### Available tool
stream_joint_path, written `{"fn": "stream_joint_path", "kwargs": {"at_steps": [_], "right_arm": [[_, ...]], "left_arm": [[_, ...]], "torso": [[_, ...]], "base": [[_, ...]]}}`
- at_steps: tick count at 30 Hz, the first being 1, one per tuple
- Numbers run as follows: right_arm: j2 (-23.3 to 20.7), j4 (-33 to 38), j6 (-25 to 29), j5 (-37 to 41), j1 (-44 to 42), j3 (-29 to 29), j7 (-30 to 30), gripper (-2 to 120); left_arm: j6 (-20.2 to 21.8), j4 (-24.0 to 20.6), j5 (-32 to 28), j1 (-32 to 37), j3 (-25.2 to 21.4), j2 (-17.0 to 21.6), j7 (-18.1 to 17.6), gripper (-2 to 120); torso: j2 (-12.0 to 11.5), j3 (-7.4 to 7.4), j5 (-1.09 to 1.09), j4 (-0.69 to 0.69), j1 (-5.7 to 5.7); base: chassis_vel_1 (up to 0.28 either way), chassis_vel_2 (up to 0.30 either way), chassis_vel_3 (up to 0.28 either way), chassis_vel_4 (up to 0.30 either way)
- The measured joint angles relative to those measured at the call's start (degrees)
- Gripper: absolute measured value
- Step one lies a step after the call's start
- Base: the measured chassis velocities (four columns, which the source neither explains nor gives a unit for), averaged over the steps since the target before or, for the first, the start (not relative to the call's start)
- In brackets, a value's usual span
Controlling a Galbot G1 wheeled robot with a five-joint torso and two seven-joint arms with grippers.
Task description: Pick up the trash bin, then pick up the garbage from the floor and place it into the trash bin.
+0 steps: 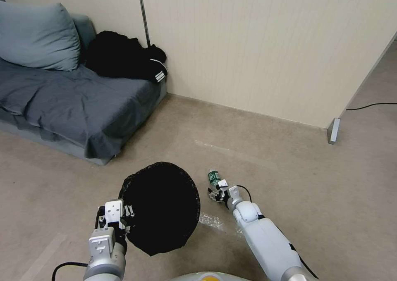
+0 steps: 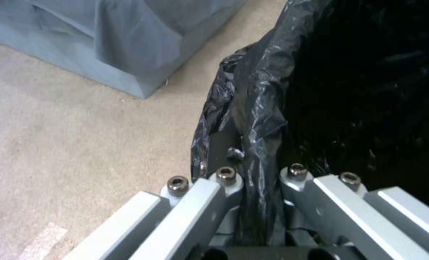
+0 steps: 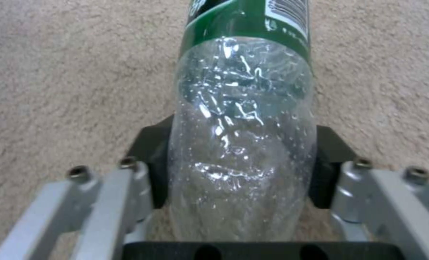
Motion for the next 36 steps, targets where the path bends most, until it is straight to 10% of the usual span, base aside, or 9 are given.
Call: {"fn": "stream_joint_path", "kwargs": {"at_steps": [18, 36], "right_arm": [[-1.2, 7.9, 1.5, -0.5, -3.3, 0.3, 2.8, 23], [-9.5, 59.0, 19.6, 7.2, -16.2, -6.8, -12.2, 23]], "left_arm": [[0.1, -0.3, 0.0, 0.0, -0.3, 0.0, 0.2, 1], [0.8, 2.5, -1.2, -1.2, -0.2, 0.0, 0.0, 1]], "torso": [[0.0, 0.01, 0.03, 0.02, 0.00], [0.0, 0.00, 0.01, 0.02, 0.00]], "base": [[0.000, 0.000, 0.000, 0.000], [0.000, 0.000, 0.000, 0.000]]}}
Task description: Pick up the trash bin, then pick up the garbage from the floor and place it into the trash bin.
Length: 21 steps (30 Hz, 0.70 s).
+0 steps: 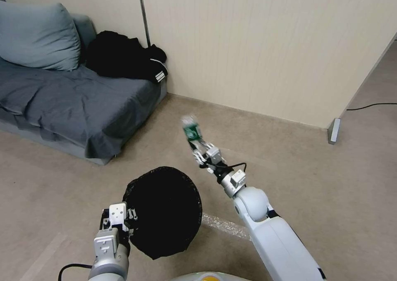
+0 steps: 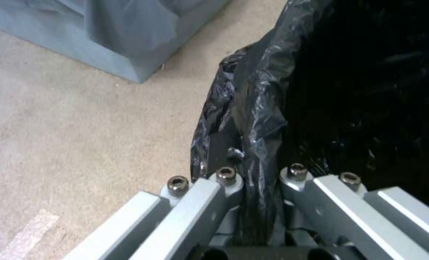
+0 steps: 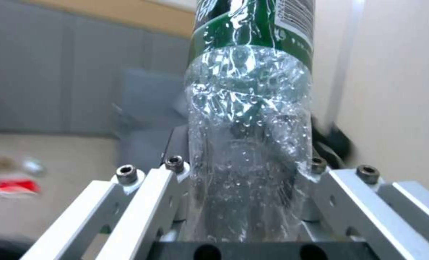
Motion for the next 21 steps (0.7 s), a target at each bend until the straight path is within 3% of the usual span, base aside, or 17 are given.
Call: {"fn": "stream_joint_path", "kwargs": {"at_steps": [5, 9, 21], "right_arm": [[-2.1, 3.7, 0.6, 1.3, -3.5, -5.8, -0.3, 23], [-3.1, 1.3, 1.9, 0.2, -5.9, -9.2, -0.3, 23], [-4.2, -3.5, 3.8, -1.2, -8.2, -8.9, -1.8, 23]], "left_arm": [[-0.1, 0.1, 0.0, -0.1, 0.2, 0.0, -0.1, 1], [-0.2, 0.1, 0.0, -0.1, 0.4, 0.0, -0.1, 1], [-0.1, 0.1, 0.0, -0.5, 0.4, 0.0, -0.1, 1]], "torso": [[0.0, 0.00, 0.00, -0.01, 0.00], [0.0, 0.00, 0.01, -0.01, 0.00], [0.0, 0.00, 0.01, -0.01, 0.00]], "base": [[0.000, 0.000, 0.000, 0.000], [0.000, 0.000, 0.000, 0.000], [0.000, 0.000, 0.000, 0.000]]}}
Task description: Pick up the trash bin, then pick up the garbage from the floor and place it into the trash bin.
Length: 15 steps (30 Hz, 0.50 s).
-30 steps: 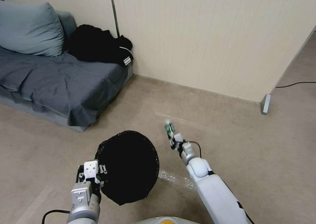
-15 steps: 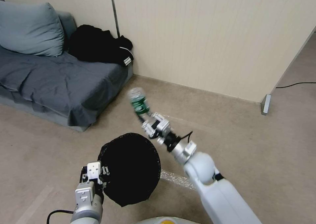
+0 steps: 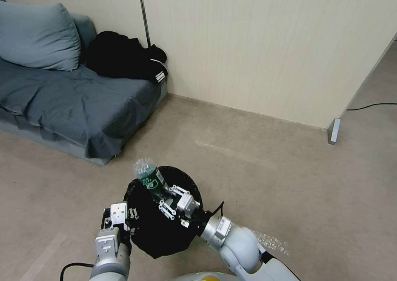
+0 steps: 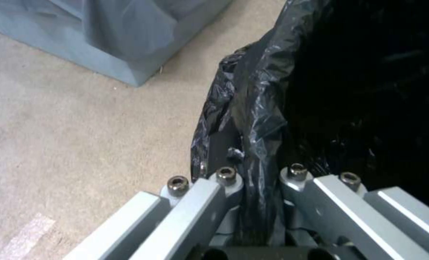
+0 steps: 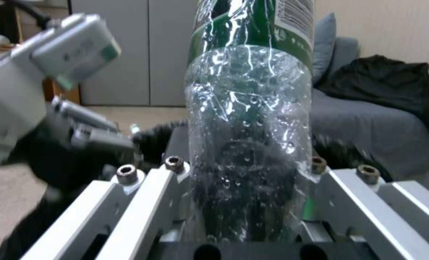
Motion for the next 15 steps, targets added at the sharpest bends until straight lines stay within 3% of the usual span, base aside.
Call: {"fn": "stream_joint_path", "kwargs": {"at_steps": [9, 15], "right_arm": [[-0.8, -1.2, 0.5, -0.7, -1.2, 3.2, -2.4, 23], [-1.2, -0.2, 0.1, -0.6, -1.1, 3.8, -2.5, 40]], "left_arm": [[0.7, -0.1, -0.5, -0.3, -0.7, 0.0, 0.0, 1], [1.0, -0.2, -0.5, -0.6, -0.7, 0.0, 0.0, 1]], "torso": [[0.0, 0.00, 0.01, 0.00, 0.00], [0.0, 0.00, 0.01, 0.00, 0.00]], "base": [[0.000, 0.000, 0.000, 0.000], [0.000, 0.000, 0.000, 0.000]]}}
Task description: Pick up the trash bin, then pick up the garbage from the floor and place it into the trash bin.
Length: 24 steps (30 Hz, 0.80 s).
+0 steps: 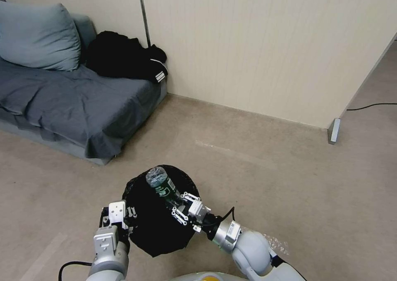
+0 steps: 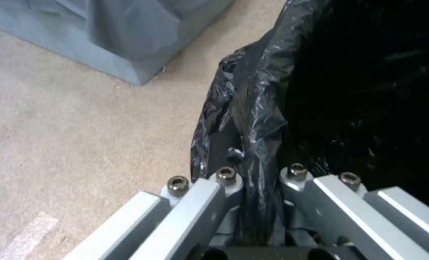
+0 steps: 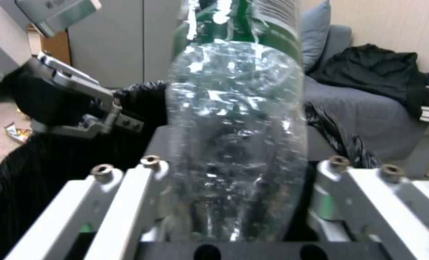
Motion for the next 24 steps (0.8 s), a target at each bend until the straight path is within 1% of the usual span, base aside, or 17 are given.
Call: {"fn": "stream_joint_path", "kwargs": {"at_steps": [3, 4, 5, 6, 7, 10, 11, 13, 14, 16, 20, 24], "right_arm": [[0.1, 1.1, -0.3, -0.1, -0.4, 0.0, 0.0, 57], [0.1, 1.1, -0.3, -0.1, -0.4, 0.0, 0.0, 57], [0.1, 1.4, -0.5, -0.1, -0.7, 0.1, 0.1, 59], [0.1, 1.7, -0.6, -0.2, -0.9, 0.2, 0.2, 67], [0.1, 1.7, -0.6, -0.2, -0.9, 0.2, 0.2, 67], [-0.1, 2.8, -1.0, -0.5, -1.7, 0.5, 0.4, 80], [-0.1, 2.8, -1.0, -0.5, -1.7, 0.5, 0.4, 80], [-0.3, 3.6, -1.3, -0.5, -2.0, 0.7, 0.6, 92], [-0.3, 3.6, -1.3, -0.5, -2.0, 0.7, 0.6, 92], [-0.6, 4.3, -1.4, -0.5, -2.3, 1.0, 0.6, 99], [-1.0, 5.3, -1.4, -0.5, -2.8, 1.6, 0.7, 100], [-1.6, 8.5, -1.3, -0.4, -3.9, 3.7, 1.5, 100]], "left_arm": [[0.2, 0.0, 0.1, -0.3, 0.2, 0.0, 0.0, 1], [0.2, 0.0, 0.1, -0.3, 0.2, 0.0, 0.0, 1], [0.3, 0.1, 0.2, -0.4, 0.3, 0.0, 0.0, 1], [0.4, 0.2, 0.3, -0.4, 0.4, 0.0, 0.0, 1], [0.4, 0.2, 0.3, -0.4, 0.4, 0.0, 0.0, 1], [0.6, 0.4, 0.6, -0.5, 0.7, 0.0, 0.1, 1], [0.6, 0.4, 0.6, -0.5, 0.7, 0.0, 0.1, 1], [0.7, 0.5, 0.8, -0.7, 0.8, 0.0, 0.1, 1], [0.7, 0.5, 0.8, -0.7, 0.8, 0.0, 0.1, 1], [0.7, 0.6, 1.1, -0.7, 1.1, 0.0, 0.1, 1], [0.7, 0.7, 1.2, -0.7, 1.3, 0.0, 0.2, 1], [0.7, 1.0, 1.4, -0.8, 1.3, 0.0, 0.2, 1]], "torso": [[0.0, 0.00, 0.00, 0.00, 0.00], [0.0, 0.00, 0.00, 0.00, 0.00], [0.0, 0.00, 0.00, 0.00, 0.00], [0.0, 0.00, -0.01, 0.00, 0.00], [0.0, 0.00, -0.01, 0.00, 0.00], [0.0, 0.00, 0.00, 0.00, 0.00], [0.0, 0.00, 0.00, 0.00, 0.00], [0.0, 0.00, 0.00, 0.00, 0.00], [0.0, 0.00, 0.00, 0.00, 0.00], [0.0, 0.00, 0.00, 0.00, 0.00], [0.0, 0.00, 0.00, 0.00, 0.00], [0.0, 0.01, 0.00, 0.00, 0.00]], "base": [[0.000, 0.000, 0.000, 0.000], [0.000, 0.000, 0.000, 0.000], [0.000, 0.000, 0.000, 0.000], [0.000, 0.000, 0.000, 0.000], [0.000, 0.000, 0.000, 0.000], [0.000, 0.000, 0.000, 0.000], [0.000, 0.000, 0.000, 0.000], [0.000, 0.000, 0.000, 0.000], [0.000, 0.000, 0.000, 0.000], [0.000, 0.000, 0.000, 0.000], [0.000, 0.000, 0.000, 0.000], [0.000, 0.000, 0.000, 0.000]]}}
